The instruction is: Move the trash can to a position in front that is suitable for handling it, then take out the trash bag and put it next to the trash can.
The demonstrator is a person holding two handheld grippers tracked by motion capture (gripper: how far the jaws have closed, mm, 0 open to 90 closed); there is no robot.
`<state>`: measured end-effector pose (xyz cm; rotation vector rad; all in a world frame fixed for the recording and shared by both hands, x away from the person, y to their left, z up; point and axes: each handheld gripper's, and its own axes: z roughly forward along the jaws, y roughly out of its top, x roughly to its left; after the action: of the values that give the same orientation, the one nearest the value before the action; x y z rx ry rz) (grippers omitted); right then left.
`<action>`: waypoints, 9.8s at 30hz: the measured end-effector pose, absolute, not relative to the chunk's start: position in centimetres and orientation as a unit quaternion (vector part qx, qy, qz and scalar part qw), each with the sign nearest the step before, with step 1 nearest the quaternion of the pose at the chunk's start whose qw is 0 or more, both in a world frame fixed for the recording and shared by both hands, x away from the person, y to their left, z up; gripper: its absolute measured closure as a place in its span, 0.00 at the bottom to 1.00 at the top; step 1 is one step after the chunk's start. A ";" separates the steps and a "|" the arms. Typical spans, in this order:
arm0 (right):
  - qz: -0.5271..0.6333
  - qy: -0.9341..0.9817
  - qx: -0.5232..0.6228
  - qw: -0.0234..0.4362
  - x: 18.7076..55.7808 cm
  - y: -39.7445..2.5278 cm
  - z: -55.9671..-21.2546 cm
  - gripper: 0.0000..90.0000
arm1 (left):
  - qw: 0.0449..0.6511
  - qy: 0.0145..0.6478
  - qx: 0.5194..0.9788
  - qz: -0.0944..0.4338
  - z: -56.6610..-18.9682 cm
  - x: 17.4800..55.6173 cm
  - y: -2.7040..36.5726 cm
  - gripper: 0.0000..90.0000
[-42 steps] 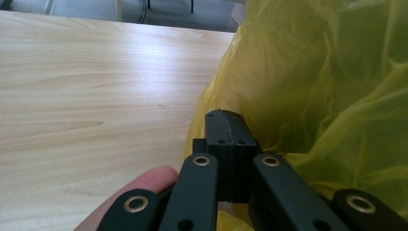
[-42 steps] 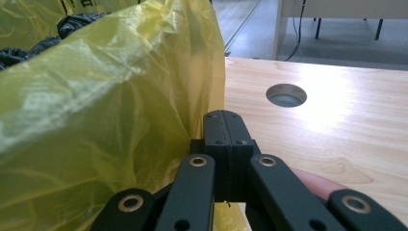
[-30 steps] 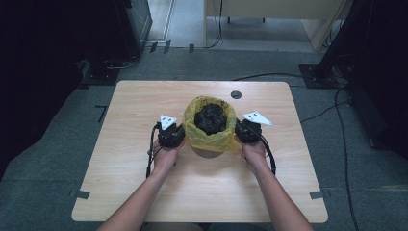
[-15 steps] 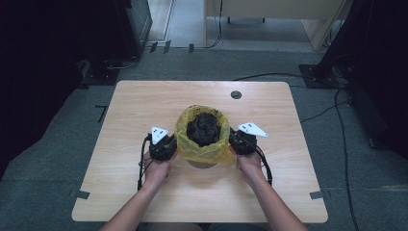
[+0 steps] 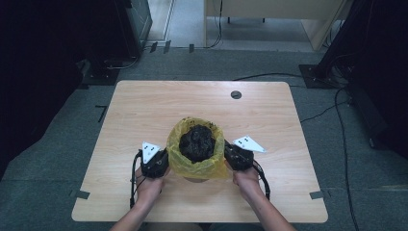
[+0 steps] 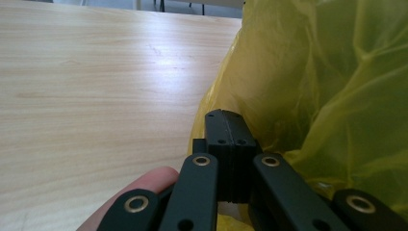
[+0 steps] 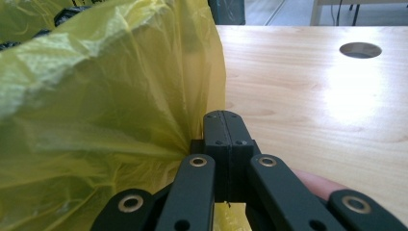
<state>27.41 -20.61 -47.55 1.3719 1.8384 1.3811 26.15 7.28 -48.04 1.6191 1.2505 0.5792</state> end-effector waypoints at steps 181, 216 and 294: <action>0.564 0.733 0.323 0.202 18.5 -12.1 -38.8 0.33 | 0.602 0.340 0.700 0.179 -36.0 21.6 7.2 1.00; 0.567 0.687 0.370 0.264 19.0 -13.0 -37.1 0.97 | 0.623 0.382 0.640 0.239 -39.0 19.5 14.2 0.19; 0.538 0.596 0.496 0.330 26.9 -21.9 -42.9 0.96 | 0.320 0.567 0.715 0.254 -52.7 23.3 20.3 0.11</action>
<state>26.90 -21.90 -42.93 1.2960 1.5593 1.4079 23.29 20.35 -52.73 1.8795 1.4907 0.6665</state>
